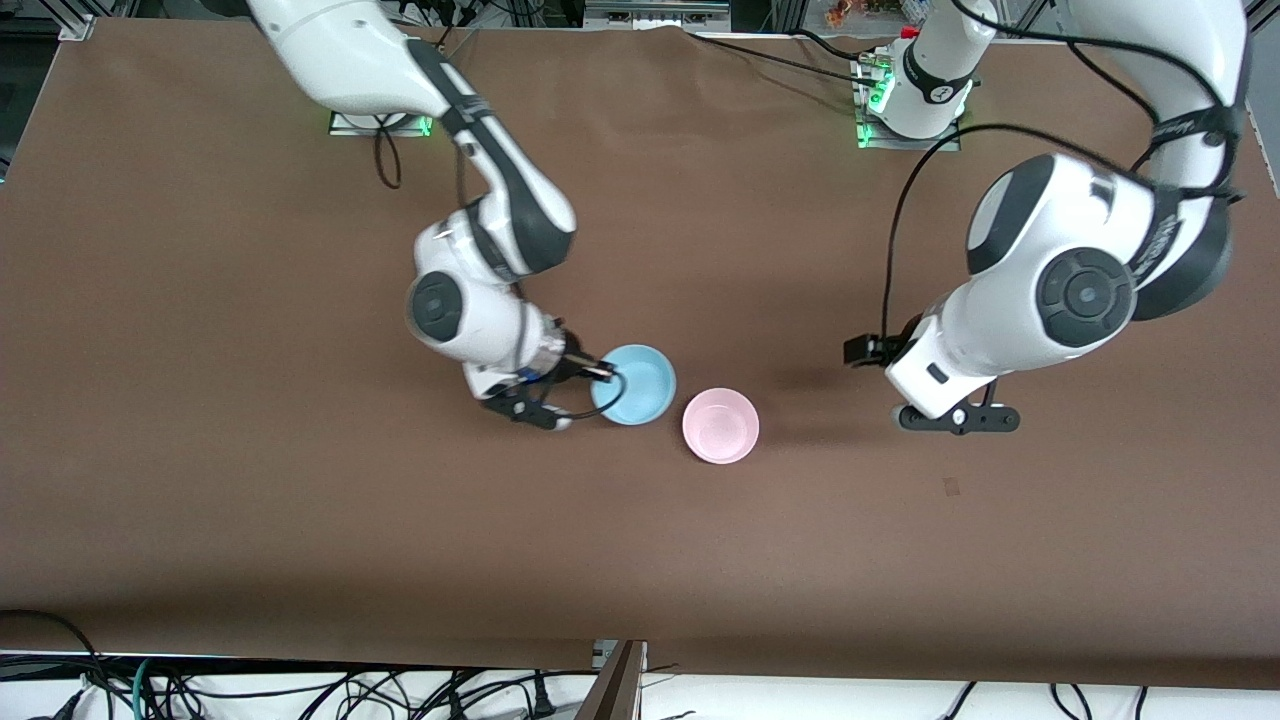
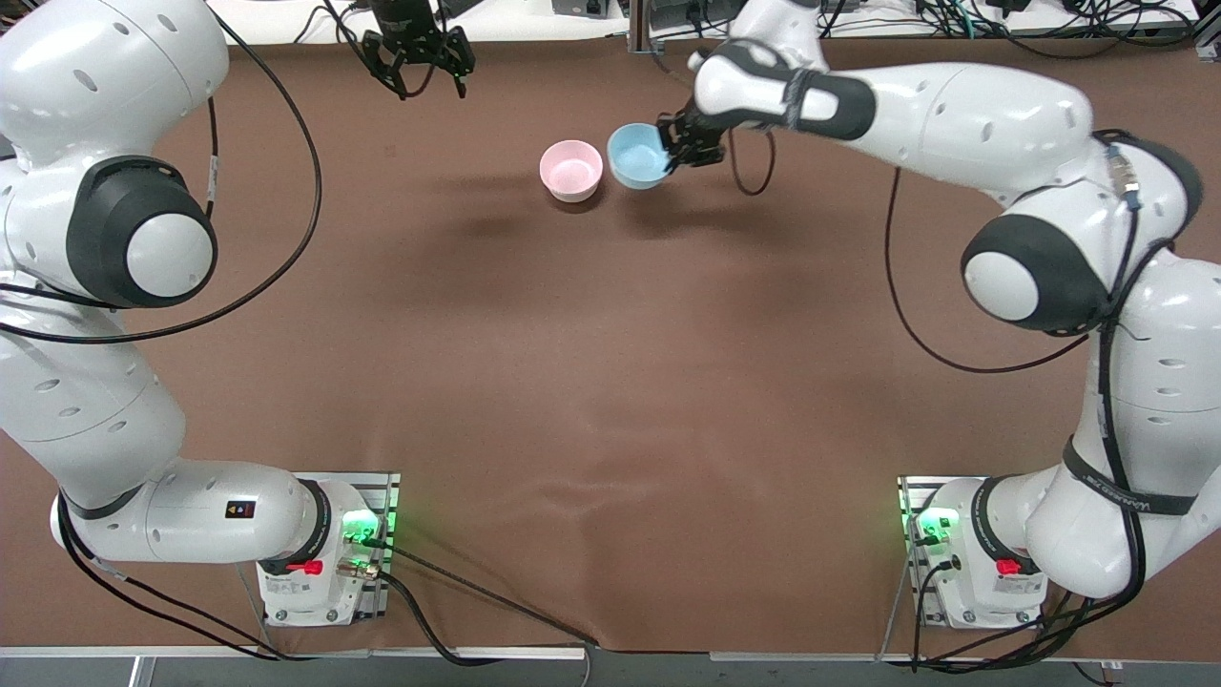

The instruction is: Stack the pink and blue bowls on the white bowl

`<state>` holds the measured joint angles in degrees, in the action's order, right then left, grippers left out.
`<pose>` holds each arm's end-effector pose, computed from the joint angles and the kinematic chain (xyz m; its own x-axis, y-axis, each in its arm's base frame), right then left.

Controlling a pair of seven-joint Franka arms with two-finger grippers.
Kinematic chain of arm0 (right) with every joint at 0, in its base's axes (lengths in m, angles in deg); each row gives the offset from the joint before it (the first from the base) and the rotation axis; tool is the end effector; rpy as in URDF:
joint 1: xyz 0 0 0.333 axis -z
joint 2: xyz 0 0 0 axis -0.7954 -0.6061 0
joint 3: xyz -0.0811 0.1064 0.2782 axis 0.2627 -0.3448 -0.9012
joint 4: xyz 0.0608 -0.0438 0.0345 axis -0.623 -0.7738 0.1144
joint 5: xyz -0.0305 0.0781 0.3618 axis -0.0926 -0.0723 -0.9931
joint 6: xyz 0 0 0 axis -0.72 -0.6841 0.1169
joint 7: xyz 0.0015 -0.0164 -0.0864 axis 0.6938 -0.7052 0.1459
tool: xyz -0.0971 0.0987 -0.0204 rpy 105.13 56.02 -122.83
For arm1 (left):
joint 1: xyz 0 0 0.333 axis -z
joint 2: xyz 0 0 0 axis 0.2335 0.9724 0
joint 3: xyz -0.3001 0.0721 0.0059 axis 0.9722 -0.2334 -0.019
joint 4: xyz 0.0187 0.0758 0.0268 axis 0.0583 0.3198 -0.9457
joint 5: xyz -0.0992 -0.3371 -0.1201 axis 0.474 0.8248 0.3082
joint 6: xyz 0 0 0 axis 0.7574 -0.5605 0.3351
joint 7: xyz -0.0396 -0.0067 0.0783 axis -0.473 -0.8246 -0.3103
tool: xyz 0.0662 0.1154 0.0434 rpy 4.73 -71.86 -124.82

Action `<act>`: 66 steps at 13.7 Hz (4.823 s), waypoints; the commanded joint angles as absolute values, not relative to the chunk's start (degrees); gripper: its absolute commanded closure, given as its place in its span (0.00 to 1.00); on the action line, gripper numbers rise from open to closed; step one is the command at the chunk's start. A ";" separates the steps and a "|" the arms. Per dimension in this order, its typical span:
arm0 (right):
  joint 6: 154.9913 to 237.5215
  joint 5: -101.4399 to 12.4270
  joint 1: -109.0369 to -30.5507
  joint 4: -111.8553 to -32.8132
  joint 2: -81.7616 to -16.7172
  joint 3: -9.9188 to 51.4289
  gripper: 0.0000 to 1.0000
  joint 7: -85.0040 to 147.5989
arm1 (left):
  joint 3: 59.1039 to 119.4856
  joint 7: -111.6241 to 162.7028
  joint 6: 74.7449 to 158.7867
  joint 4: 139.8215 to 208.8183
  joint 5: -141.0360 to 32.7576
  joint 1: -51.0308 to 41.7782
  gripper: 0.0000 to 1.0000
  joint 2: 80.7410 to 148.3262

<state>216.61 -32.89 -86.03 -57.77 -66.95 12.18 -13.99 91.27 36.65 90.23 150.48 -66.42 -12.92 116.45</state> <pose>0.5759 0.4357 0.2495 0.9291 -0.3330 -0.1608 -0.3694 -0.8556 -0.3627 0.6134 -0.1830 0.4240 0.9750 -0.0447 -0.2175 -0.0367 -0.9985 0.0403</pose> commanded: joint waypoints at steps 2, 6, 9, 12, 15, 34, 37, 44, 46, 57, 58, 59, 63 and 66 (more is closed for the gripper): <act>226.35 -34.20 -90.92 -55.23 -70.78 12.76 1.00 -17.68 | 91.45 27.11 84.17 147.91 -67.53 -16.73 0.00 113.09; 226.53 -34.03 -91.81 -52.25 -71.65 12.76 1.00 -19.88 | 91.36 22.69 79.95 147.82 -67.35 -20.18 0.00 108.26; 227.49 -33.94 -92.68 -45.50 -77.26 12.84 1.00 -20.58 | 91.45 22.34 75.55 147.99 -67.44 -22.10 0.00 105.10; 232.41 -33.68 -93.48 -41.52 -80.97 12.84 1.00 -21.99 | 91.10 22.17 75.45 149.22 -67.26 -23.87 0.00 101.93; 233.03 -33.68 -93.48 -41.43 -81.41 13.20 1.00 -21.90 | 89.96 22.25 75.02 150.19 -66.91 -24.14 0.00 100.87; 229.96 -32.18 -94.09 -42.22 -82.11 13.37 1.00 -24.01 | 74.66 23.83 90.48 171.73 -61.37 -14.29 0.00 86.62; 229.96 -32.36 -93.56 -42.04 -82.11 13.37 0.86 -23.92 | 75.01 23.48 90.39 170.41 -61.37 -14.55 0.00 87.59; 229.96 -32.62 -93.21 -40.90 -81.41 13.46 0.38 -26.81 | 74.66 23.57 89.87 170.41 -61.37 -14.99 0.00 87.42; 229.87 -32.18 -93.30 -40.90 -79.58 15.20 0.04 -28.40 | 74.75 23.48 89.43 170.32 -61.37 -14.99 0.00 87.51; 193.54 -31.92 -92.42 -47.21 -55.34 35.59 0.01 -14.83 | 74.92 23.48 89.34 170.32 -61.37 -14.99 0.00 87.51; 187.48 -31.92 -92.51 -48.45 -52.52 37.78 0.01 -10.08 | 74.92 23.48 89.34 170.32 -61.37 -14.99 0.00 87.51; 181.85 -31.57 -92.51 -49.07 -50.23 40.33 0.01 -5.60 | 74.92 23.48 89.34 170.32 -61.37 -14.99 0.00 87.51; 174.32 -21.40 -92.60 -56.68 -40.49 42.20 0.01 4.09 | 74.92 23.48 89.34 170.32 -61.37 -14.99 0.00 87.51; 177.57 -18.48 -92.51 -66.10 -33.61 42.64 0.01 10.34 | 74.92 23.48 89.34 170.32 -61.37 -14.99 0.00 87.51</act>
